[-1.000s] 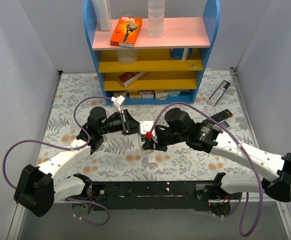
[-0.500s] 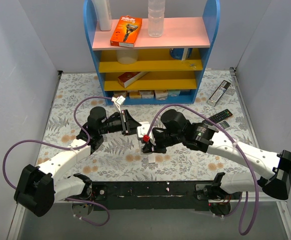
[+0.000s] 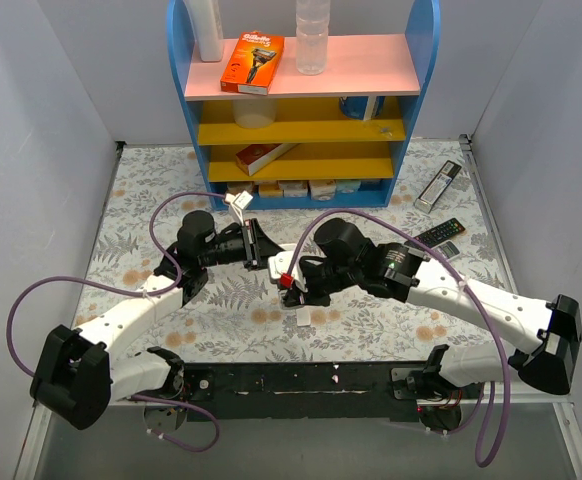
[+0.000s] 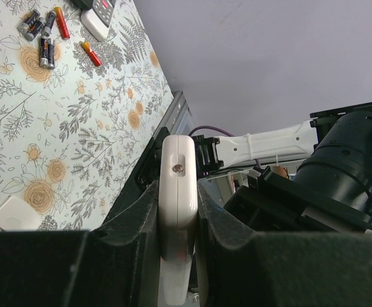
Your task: Load the batteries into the remote control
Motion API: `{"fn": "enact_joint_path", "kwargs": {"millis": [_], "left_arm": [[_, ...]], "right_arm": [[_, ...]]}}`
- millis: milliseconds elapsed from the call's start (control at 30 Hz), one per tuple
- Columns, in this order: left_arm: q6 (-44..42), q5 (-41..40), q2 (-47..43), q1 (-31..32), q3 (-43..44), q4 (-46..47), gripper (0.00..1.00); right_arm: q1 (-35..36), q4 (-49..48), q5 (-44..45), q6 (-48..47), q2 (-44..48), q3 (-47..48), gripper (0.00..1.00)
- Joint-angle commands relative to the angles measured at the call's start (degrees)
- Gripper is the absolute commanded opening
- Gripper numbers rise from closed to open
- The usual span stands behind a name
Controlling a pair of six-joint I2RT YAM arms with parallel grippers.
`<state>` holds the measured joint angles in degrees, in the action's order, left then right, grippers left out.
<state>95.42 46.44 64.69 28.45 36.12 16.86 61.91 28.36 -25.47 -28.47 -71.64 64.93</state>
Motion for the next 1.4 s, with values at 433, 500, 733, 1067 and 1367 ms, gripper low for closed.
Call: {"fn": "enact_joint_path", "kwargs": {"millis": [433, 500, 733, 1067, 1367], "left_arm": [[-3.1, -0.4, -0.1, -0.4, 4.9, -5.5, 0.00], [-3.8, -1.1, -0.1, -0.4, 4.9, -6.2, 0.00], [-3.5, -0.9, -0.2, -0.4, 5.0, -5.6, 0.00], [1.6, 0.0, -0.6, -0.5, 2.3, 0.9, 0.00], [2.8, 0.5, -0.5, -0.4, 1.8, 2.1, 0.00]], "right_arm": [[1.2, 6.0, 5.2, -3.3, -2.5, 4.0, 0.01], [1.3, 5.8, 5.5, -3.2, -2.4, 4.2, 0.01], [1.4, 5.9, 5.4, -3.2, -2.9, 3.3, 0.01], [1.5, 4.7, 5.3, -2.3, -3.3, 2.8, 0.06], [1.5, 4.5, 5.1, -2.2, -3.5, 2.3, 0.12]]}}
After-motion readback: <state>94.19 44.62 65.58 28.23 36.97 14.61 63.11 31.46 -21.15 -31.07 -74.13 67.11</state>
